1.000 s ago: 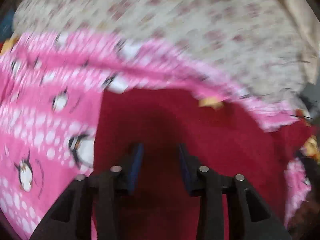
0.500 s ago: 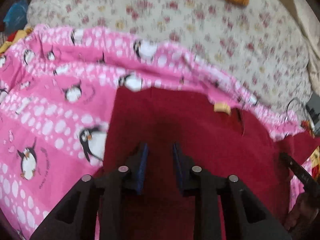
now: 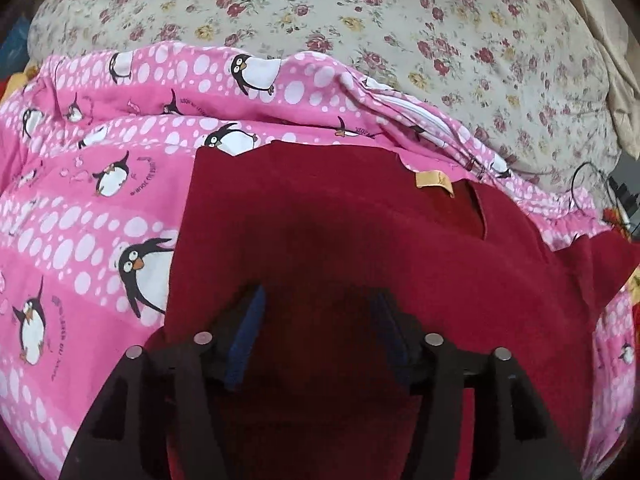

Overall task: Fold small clothes
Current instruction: 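Grasp the other sleeve cuff with the right tool and lift it, then lay the held sleeve across the sweater body and open the right tool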

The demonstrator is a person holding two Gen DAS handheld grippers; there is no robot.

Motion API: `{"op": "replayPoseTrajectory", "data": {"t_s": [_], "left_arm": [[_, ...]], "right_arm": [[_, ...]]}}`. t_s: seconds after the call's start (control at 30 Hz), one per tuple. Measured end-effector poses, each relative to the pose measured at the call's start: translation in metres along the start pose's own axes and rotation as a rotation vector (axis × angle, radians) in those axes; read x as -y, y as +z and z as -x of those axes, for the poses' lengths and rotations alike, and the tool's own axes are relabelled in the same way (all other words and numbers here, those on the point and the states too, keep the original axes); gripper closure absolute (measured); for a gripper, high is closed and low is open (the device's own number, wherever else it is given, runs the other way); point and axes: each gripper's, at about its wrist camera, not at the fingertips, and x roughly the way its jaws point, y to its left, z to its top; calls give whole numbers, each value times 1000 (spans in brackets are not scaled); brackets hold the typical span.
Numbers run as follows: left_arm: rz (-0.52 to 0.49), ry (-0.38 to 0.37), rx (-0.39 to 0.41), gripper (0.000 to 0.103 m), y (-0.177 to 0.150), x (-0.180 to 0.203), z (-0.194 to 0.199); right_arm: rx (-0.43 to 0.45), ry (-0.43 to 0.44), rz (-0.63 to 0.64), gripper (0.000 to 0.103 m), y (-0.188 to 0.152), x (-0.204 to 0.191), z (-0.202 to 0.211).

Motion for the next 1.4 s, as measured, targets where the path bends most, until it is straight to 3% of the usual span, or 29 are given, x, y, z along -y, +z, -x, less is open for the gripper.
{"op": "replayPoseTrajectory", "data": {"t_s": [0.07, 0.17, 0.23, 0.4, 0.47, 0.53, 0.57, 0.63, 0.8, 1.0, 1.13, 1.2, 1.27, 1.4], "left_arm": [[38, -14, 9, 70, 0, -2, 6], [58, -33, 23, 70, 1, 0, 15], [66, -59, 36, 70, 1, 4, 20], [31, -71, 25, 70, 1, 17, 14], [25, -67, 21, 70, 0, 20, 11], [16, -65, 21, 70, 0, 22, 10], [19, -69, 22, 70, 0, 22, 10], [30, -84, 18, 70, 1, 21, 11], [51, -165, 48, 70, 0, 23, 24], [69, -344, 59, 70, -2, 30, 32], [135, -422, 25, 69, -1, 24, 28], [157, -474, 21, 63, 1, 24, 28], [161, -543, 12, 61, 1, 29, 26], [125, -657, -36, 60, -2, 48, 22]], "right_arm": [[60, -79, -38, 40, 27, 51, 9], [81, -166, -81, 47, 57, 116, 10], [68, -153, -142, 47, 74, 156, 0], [13, -81, -174, 46, 95, 184, -39], [-77, -134, -184, 48, 96, 186, -70], [-84, -194, -186, 88, 91, 189, -70], [-59, -185, -184, 90, 88, 187, -66], [18, -123, -149, 93, 78, 168, -47], [74, 105, -63, 95, 55, 108, -8], [-46, 355, 129, 95, 6, -43, -20], [-142, 377, 257, 94, -58, -117, -53], [-183, 348, 367, 87, -91, -140, -63], [-230, 340, 438, 86, -112, -151, -67], [-194, 365, 625, 87, -131, -179, -46]]}}
